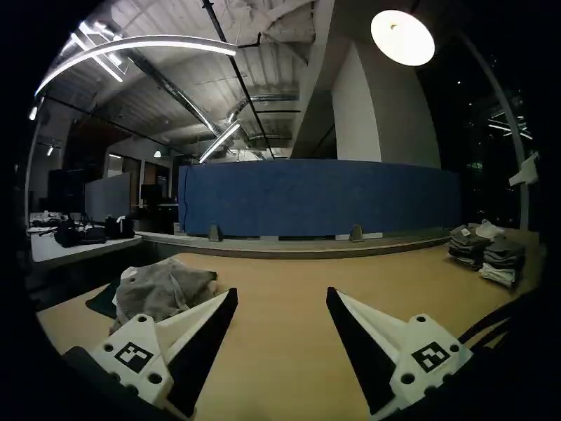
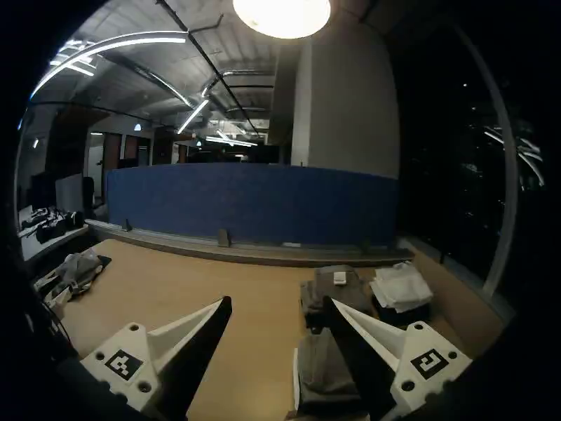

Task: Fold towel

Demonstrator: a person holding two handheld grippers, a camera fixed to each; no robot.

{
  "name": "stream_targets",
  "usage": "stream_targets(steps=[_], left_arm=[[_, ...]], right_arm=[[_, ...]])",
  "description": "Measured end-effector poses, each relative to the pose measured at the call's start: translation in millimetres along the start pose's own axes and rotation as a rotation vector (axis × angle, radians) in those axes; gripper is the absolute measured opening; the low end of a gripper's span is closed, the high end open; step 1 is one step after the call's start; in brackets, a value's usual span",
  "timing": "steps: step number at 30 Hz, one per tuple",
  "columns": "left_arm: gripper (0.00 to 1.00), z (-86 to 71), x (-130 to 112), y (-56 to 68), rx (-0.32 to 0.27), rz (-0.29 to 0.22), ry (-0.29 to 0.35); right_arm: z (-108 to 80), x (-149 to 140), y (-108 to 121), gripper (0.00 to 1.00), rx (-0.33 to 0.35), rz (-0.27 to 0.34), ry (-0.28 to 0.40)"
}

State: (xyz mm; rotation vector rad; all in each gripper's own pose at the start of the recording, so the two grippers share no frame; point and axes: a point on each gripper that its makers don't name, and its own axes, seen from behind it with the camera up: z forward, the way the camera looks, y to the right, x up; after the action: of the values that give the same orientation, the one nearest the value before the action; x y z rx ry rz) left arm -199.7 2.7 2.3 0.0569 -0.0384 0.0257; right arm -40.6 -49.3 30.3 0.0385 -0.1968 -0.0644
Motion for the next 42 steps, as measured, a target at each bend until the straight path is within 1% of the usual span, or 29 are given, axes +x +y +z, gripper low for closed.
stream_targets(steps=[8,17,23,27,33,36,42], left_arm=[[0.94,0.1,0,-0.4,0.001,0.003,0.001],[0.94,0.6,-1,-0.7,0.001,0.004,0.001],[0.94,1.6,-1,-0.6,0.001,0.002,0.002],[0.94,1.4,-1,-0.4,0.001,0.004,0.002],[0.94,1.5,-1,0.2,0.001,0.003,0.002],[0.94,1.8,0,0.2,0.001,0.003,0.001],[0.94,2.2,0,0.3,0.001,0.003,0.001]], right_arm=[[-2.4,9,7,1.00,0.011,0.045,0.027],[-8.7,22,22,1.00,0.025,0.091,0.071],[-11.7,23,35,1.00,0.024,0.112,0.109],[-14.9,17,46,1.00,0.012,0.123,0.135],[-17.2,-4,68,1.00,-0.014,0.144,0.163],[-16.3,-16,74,1.00,-0.015,0.157,0.176],[-10.5,-39,78,1.00,-0.010,0.185,0.196]])
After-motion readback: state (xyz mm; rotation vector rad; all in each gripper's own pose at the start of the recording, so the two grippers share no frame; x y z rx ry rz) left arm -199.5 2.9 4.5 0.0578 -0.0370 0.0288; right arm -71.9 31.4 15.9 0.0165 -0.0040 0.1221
